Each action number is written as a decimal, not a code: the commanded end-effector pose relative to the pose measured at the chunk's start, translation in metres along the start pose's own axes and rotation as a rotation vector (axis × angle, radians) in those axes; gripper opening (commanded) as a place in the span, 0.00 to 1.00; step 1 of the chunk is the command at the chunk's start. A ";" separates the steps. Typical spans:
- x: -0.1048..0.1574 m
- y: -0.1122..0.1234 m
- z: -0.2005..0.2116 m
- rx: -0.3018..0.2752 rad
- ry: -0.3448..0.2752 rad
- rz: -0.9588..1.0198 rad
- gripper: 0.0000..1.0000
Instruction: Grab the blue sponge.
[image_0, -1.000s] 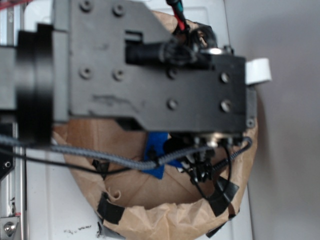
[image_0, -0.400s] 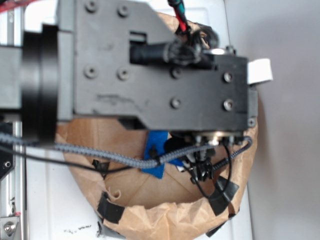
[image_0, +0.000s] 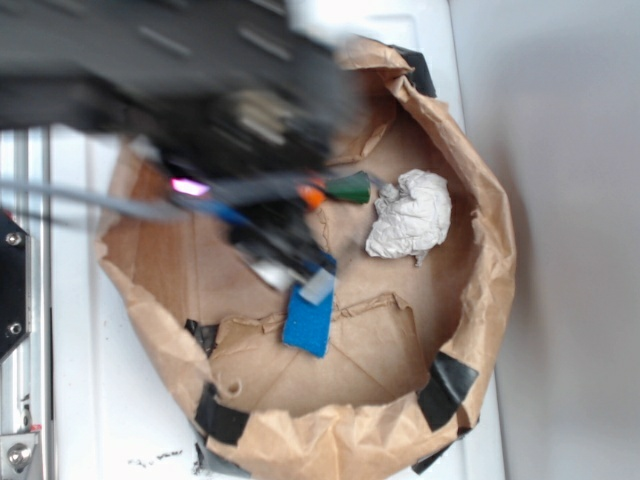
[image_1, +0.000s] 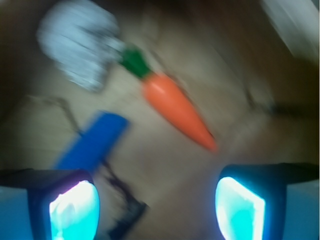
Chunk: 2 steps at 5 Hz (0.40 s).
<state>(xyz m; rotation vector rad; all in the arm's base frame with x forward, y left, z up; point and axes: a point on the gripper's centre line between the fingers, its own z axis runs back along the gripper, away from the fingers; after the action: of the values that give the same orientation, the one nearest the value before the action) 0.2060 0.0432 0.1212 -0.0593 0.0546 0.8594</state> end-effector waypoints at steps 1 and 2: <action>-0.019 -0.042 -0.059 -0.097 -0.108 0.279 1.00; -0.030 -0.110 -0.061 -0.066 -0.128 0.179 1.00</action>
<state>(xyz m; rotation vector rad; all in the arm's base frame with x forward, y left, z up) 0.2651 -0.0410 0.0575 -0.0357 -0.0518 1.0529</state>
